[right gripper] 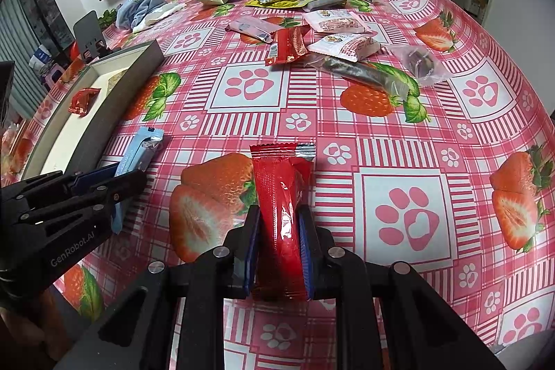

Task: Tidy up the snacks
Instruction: 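Carry the blue bar toward the white tray while the right tool carries the red bar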

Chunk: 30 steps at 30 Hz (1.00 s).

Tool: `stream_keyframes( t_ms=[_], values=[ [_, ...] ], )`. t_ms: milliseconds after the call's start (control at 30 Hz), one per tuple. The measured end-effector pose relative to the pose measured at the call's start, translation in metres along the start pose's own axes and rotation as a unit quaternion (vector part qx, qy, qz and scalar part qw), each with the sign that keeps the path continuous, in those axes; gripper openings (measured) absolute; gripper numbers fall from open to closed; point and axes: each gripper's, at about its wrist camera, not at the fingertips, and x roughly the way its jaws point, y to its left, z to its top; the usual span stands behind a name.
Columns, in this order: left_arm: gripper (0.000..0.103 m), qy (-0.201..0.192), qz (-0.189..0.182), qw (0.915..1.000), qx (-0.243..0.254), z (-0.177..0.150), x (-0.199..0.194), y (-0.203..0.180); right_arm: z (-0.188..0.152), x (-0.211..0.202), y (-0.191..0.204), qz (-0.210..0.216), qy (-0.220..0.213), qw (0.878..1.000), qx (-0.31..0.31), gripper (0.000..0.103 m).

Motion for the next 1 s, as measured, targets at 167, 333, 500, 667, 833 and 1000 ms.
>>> stream_keyframes(
  t_ms=[167,333,500,667,833,1000],
  values=[
    [0.026,0.000,0.000,1.0000,-0.001,0.001,0.000,-0.001,0.000,0.000,0.000,0.000,0.000,1.000,0.000,0.022],
    [0.026,0.000,-0.003,1.0000,-0.003,0.001,0.000,0.001,0.000,0.000,0.000,0.000,0.000,1.000,0.000,0.022],
    [0.026,-0.002,-0.006,1.0000,-0.005,0.001,-0.002,0.004,0.000,0.000,-0.001,0.000,0.000,1.000,0.000,0.022],
    [0.026,-0.012,-0.010,0.9998,-0.008,0.006,-0.010,0.006,0.002,0.000,-0.001,0.005,0.000,1.000,0.004,0.022],
    [0.026,-0.023,-0.013,0.9995,-0.017,0.011,-0.022,0.013,0.007,-0.004,-0.002,0.005,-0.005,1.000,0.003,0.022],
    [0.026,-0.040,-0.008,0.9987,-0.031,0.019,-0.038,0.029,0.016,-0.004,0.000,0.012,-0.007,1.000,0.001,0.022]
  ],
)
